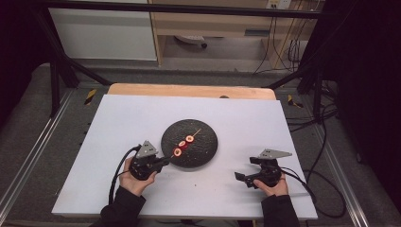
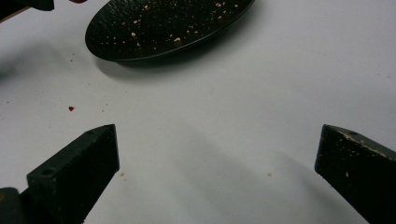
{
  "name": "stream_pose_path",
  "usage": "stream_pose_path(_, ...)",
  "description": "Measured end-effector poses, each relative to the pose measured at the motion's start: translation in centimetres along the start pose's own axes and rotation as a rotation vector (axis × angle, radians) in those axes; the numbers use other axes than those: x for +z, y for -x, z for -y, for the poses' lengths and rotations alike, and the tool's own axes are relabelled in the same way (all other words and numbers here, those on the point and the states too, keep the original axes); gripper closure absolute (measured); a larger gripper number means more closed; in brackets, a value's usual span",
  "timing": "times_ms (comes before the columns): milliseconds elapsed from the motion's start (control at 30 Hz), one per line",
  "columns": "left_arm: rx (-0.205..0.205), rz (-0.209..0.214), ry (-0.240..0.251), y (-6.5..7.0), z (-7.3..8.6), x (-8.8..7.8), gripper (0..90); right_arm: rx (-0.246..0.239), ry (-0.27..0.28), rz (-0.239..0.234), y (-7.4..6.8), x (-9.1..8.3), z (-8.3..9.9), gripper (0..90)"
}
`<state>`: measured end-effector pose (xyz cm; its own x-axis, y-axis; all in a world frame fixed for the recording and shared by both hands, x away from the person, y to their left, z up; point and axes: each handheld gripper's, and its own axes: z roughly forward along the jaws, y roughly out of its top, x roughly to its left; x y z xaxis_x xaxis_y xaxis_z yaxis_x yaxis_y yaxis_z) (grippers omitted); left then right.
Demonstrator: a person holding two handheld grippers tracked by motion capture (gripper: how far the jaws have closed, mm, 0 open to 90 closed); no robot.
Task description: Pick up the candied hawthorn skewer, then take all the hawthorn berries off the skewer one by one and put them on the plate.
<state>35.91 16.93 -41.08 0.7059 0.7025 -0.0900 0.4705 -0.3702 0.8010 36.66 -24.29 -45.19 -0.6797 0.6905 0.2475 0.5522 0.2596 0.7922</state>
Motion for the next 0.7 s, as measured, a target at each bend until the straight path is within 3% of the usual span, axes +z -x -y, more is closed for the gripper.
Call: stream_pose_path(700,0.044,0.035,0.050,1.1,1.4,-1.3,88.2,0.006,0.051,-0.034,-2.7,1.5,-2.1,0.7)
